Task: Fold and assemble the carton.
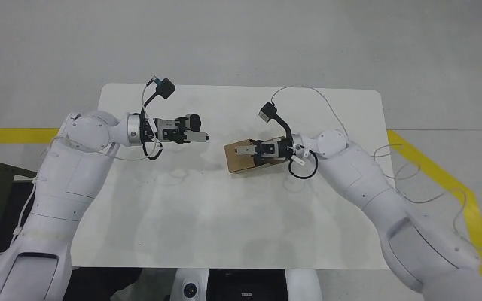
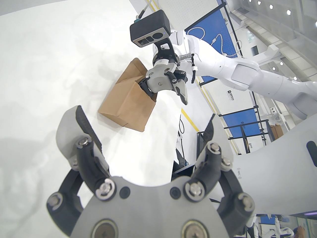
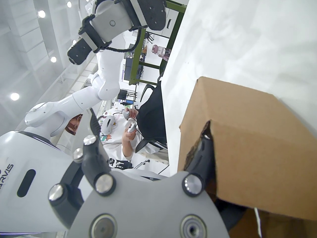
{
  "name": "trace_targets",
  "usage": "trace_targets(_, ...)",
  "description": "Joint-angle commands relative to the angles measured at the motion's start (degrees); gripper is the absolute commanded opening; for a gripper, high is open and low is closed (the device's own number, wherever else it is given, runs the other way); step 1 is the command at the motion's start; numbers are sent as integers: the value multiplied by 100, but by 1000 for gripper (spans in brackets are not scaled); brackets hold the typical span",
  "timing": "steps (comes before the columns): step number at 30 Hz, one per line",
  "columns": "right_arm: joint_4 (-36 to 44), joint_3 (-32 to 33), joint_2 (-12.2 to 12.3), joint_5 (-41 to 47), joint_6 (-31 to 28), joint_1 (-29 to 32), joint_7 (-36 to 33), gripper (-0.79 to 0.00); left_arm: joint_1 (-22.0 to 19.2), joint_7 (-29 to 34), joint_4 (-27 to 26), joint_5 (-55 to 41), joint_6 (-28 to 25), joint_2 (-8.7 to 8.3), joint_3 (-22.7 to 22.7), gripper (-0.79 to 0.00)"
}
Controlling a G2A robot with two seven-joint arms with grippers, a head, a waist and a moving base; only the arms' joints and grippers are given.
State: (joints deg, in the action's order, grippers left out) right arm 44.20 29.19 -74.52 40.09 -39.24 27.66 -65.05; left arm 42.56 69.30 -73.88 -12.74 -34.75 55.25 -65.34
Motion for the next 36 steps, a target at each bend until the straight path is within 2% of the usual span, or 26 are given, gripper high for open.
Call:
trace_targets(1, 4, 21, 13, -13, 7, 25, -7, 0, 0, 0, 0, 0, 0, 0, 0, 0)
trace_targets(7, 124, 127, 105, -43, 99, 150, -99, 0, 0, 0, 0, 0, 0, 0, 0, 0)
trace_targets(16, 306, 339, 369, -503, 313, 301, -312, 0, 0, 0, 0, 0, 0, 0, 0, 0)
trace_targets(21, 332, 470, 437, -486, 363, 410, -361, 0, 133, -301, -258, 449, 27, -30, -42, 0)
trace_targets(30, 594, 862, 601, -378, 656, 542, -655, 0, 456, -1502, -760, 2663, -1446, -99, -202, 0)
trace_targets(32, 699, 973, 654, -404, 702, 586, -700, 0, 539, -1897, -867, 3137, -1832, -98, -244, 0)
trace_targets(36, 926, 1203, 761, -477, 792, 678, -791, 0, 779, -2782, -1034, 4293, -2254, -77, -320, 0)
